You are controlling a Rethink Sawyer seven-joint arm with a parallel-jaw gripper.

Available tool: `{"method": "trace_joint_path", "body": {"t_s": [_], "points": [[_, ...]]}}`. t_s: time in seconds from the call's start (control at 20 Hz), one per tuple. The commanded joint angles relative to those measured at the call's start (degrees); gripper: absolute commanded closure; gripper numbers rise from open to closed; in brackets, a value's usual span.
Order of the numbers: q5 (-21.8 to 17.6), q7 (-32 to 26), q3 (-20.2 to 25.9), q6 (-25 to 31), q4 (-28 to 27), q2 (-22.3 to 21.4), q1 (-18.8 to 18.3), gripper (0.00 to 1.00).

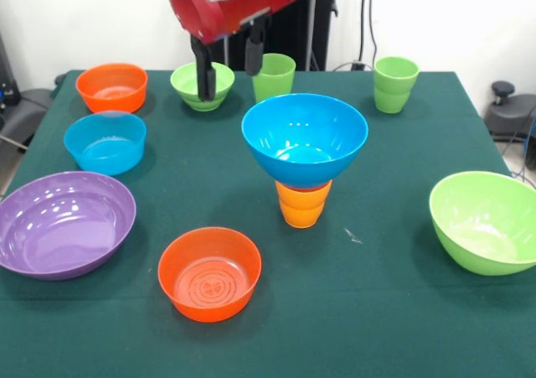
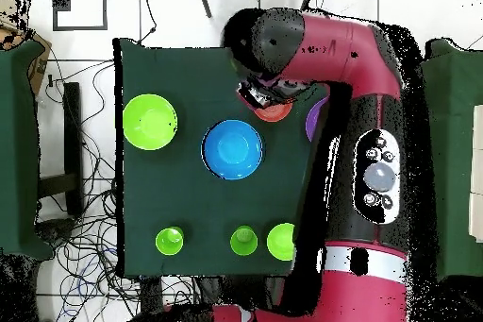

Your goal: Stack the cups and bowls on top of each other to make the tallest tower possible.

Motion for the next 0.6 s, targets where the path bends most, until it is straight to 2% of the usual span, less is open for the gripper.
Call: {"method": "trace_joint_path", "body": {"t_s": [0.05, 0.2, 0.4, 0.6], "points": [[-2.47, 5.96, 2.28, 7.80, -6.13, 3.98, 1.83, 0.00], [-2.52, 6.45, 1.85, 8.32, -6.22, 3.68, 2.09, 0.00], [-1.27, 5.37, 0.48, 7.32, 1.14, -2.02, 1.25, 0.00], [-1.42, 1.70, -0.97, 5.50, 8.13, -7.20, -0.43, 0.00]]}}
